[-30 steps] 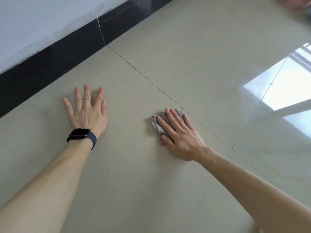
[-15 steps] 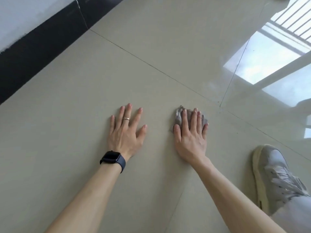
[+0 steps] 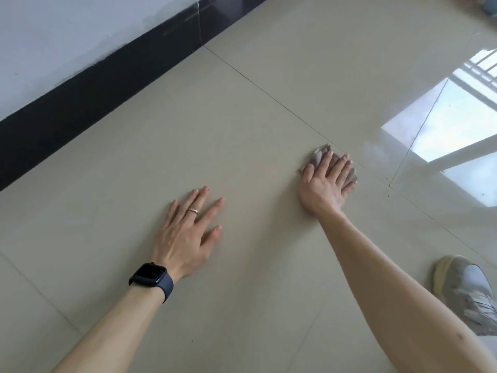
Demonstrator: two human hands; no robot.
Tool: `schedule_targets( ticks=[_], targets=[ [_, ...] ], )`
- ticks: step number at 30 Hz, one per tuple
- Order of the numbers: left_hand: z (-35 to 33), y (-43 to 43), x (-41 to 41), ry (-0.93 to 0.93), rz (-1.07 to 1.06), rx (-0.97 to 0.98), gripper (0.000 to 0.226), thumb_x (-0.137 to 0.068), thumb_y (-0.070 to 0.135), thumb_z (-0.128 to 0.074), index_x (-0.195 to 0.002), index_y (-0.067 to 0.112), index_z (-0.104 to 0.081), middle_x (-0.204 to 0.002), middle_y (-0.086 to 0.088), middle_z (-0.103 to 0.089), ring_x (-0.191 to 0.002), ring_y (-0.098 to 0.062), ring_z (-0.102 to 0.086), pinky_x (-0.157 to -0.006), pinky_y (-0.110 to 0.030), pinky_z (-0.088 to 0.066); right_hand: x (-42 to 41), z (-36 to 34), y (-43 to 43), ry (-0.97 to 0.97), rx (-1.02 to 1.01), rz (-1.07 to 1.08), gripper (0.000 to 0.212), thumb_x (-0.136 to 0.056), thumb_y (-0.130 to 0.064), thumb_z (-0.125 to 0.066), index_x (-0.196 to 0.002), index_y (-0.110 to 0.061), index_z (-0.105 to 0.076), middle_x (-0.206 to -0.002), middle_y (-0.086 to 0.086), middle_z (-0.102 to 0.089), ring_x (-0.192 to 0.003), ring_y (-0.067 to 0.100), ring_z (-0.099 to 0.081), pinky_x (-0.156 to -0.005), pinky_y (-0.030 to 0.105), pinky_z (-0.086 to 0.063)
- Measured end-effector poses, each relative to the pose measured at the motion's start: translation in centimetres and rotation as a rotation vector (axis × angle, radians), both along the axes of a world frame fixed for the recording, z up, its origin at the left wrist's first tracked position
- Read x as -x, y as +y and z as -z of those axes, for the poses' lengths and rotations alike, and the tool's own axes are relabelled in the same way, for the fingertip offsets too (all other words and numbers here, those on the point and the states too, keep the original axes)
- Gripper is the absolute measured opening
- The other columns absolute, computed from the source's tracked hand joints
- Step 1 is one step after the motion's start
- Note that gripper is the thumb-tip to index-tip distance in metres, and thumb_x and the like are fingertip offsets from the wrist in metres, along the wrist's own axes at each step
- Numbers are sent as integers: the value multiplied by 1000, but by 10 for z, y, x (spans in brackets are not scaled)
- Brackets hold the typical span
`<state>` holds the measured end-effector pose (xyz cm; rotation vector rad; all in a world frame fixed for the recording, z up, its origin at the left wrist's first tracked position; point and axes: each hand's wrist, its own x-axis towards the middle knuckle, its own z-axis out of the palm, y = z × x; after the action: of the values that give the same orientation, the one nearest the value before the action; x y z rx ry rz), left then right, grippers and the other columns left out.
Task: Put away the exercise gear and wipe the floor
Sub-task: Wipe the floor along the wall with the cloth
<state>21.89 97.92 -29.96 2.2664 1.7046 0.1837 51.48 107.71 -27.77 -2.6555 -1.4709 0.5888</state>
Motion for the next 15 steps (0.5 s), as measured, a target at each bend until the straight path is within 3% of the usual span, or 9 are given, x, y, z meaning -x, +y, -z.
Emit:
schedule_targets(
  ticks=[2,4,6,8,10,13,15],
  targets=[
    [-4,12,21,-2,-108,17,57,-95,53,-30,-151,41,-34,-164,2,-20,-151,-21,-17,-118,-56,-17,43,3,-22,-21,-30,-209,65,-103,-49,-19,-159,-26,4,-165,9,18,-151,23,21,-121,53,12],
    [-8,26,44,56,-146,19,57,-94,56,-28,-150,45,-31,-165,2,-18,-151,-21,-16,-118,-59,-16,73,2,-53,-33,-82,-567,63,-103,-51,-20,-159,-31,0,-166,4,15,-152,20,18,-122,48,12],
    [-10,40,67,104,-186,6,64,-92,62,-26,-153,44,-25,-166,1,-12,-152,-23,-13,-118,-59,-11,73,0,-68,-32,-111,-899,61,-103,-53,-21,-159,-32,-9,-167,2,4,-153,18,9,-123,47,4],
    [-14,53,93,57,-380,56,70,-90,67,-21,-155,42,-18,-167,-1,-5,-153,-24,-6,-118,-57,-7,49,-3,-50,-53,-93,-1059,59,-103,-56,-18,-158,-36,-12,-167,-2,-1,-154,15,3,-124,49,-6],
    [-14,64,122,37,-538,128,77,-86,74,-11,-156,42,-13,-167,-1,2,-153,-21,1,-119,-56,-5,27,-4,-11,-90,-59,-903,60,-101,-60,-16,-157,-42,-3,-166,-7,8,-153,12,10,-123,51,-4],
    [-13,62,148,128,-501,107,75,-86,77,-10,-155,47,-10,-167,1,-1,-153,-20,-1,-119,-56,-10,30,-5,50,-13,32,-363,65,-100,-59,-16,-157,-38,5,-164,-3,21,-150,14,22,-121,52,11],
    [-11,60,149,149,-500,82,71,-88,74,-14,-154,49,-10,-167,3,-3,-153,-19,-3,-119,-54,-11,53,-1,72,4,27,-181,67,-100,-54,-17,-158,-31,6,-164,4,23,-150,18,24,-119,55,14]
  ],
)
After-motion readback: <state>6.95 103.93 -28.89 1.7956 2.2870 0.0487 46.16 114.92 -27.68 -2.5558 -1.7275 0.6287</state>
